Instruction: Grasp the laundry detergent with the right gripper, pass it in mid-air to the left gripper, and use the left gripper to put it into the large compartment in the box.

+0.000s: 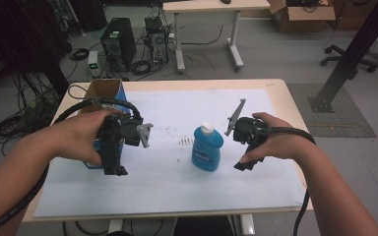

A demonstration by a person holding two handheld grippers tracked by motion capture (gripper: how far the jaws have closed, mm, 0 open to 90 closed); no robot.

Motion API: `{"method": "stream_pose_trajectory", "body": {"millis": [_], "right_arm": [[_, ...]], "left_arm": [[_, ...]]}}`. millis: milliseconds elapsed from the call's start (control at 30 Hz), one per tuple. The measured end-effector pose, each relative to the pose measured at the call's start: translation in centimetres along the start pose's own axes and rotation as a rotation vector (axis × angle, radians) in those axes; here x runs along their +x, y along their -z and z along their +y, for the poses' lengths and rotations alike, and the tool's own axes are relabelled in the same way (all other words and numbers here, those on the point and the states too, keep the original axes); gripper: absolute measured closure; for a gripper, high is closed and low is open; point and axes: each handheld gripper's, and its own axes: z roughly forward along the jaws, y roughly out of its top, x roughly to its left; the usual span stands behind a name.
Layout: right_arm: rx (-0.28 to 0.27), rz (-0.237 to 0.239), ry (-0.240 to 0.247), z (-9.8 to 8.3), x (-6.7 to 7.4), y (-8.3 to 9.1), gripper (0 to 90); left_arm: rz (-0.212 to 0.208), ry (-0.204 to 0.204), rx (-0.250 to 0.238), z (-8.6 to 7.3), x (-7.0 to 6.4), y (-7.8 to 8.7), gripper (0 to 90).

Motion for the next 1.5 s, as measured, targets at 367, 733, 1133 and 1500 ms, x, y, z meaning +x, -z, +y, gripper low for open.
{"method": "stream_pose_trajectory", "body": {"millis": [367,733,1133,1500], "right_arm": [[-0.136,-0.015,-0.042,-1.3,-0.1,-3.3,3.7],[-0.277,-0.057,-0.086,-2.1,0.0,-4.8,3.0],[-0.481,-0.054,-0.202,-2.2,-0.4,-7.5,2.5],[-0.528,-0.064,-0.240,-2.4,-0.4,-8.6,2.2]], "left_arm": [[-0.002,-0.007,0.005,0.2,-0.1,0.2,0.2],[0.006,-0.012,0.006,0.4,0.0,0.5,0.2],[0.001,-0.011,0.013,1.0,-0.3,0.4,0.2],[0.006,-0.012,0.000,0.7,-0.2,0.5,0.2]]}}
